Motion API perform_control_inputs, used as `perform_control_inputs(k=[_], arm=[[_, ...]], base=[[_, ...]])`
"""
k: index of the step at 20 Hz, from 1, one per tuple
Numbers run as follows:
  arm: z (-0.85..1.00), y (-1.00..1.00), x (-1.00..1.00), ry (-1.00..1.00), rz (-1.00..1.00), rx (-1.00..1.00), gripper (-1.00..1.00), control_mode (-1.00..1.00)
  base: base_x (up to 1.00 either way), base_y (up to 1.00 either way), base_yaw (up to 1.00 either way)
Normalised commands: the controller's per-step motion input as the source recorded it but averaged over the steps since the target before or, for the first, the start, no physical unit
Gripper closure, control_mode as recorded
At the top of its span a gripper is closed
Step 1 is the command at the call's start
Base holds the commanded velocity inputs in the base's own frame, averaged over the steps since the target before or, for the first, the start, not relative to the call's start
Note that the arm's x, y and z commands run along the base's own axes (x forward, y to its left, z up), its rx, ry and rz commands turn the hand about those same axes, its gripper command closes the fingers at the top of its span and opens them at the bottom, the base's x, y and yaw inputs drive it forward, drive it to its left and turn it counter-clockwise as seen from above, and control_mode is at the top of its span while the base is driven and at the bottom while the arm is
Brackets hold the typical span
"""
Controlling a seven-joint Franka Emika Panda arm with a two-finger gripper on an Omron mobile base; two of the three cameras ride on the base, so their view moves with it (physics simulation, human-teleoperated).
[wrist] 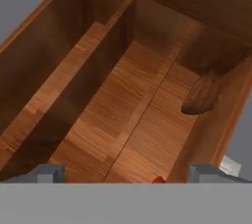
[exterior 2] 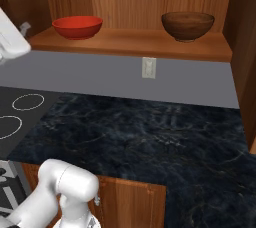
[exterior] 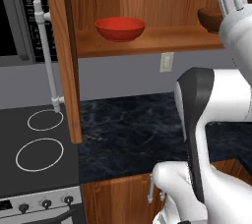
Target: Move the bowls from the cabinet to the plates on the dining table.
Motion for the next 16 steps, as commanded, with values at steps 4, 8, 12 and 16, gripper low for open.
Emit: perform_control_inputs(k=[4,8,12,16], arm=[[-0.07,-0.29,0.11,0.21,0.00,0.13,-1.00,-1.00],[-0.11,-0.28,0.16,0.23,0.00,0.10,-1.00,-1.00],[-0.20,-0.27,0.17,0.21,0.00,0.07,-1.00,-1.00],[-0.38,-0.24,0.08,0.05,0.00,0.01,-1.00,-1.00]], base=[[0.00,0.00,0.00],[0.00,0.00,0.00],[0.00,0.00,0.00],[0.00,0.00,0.00]])
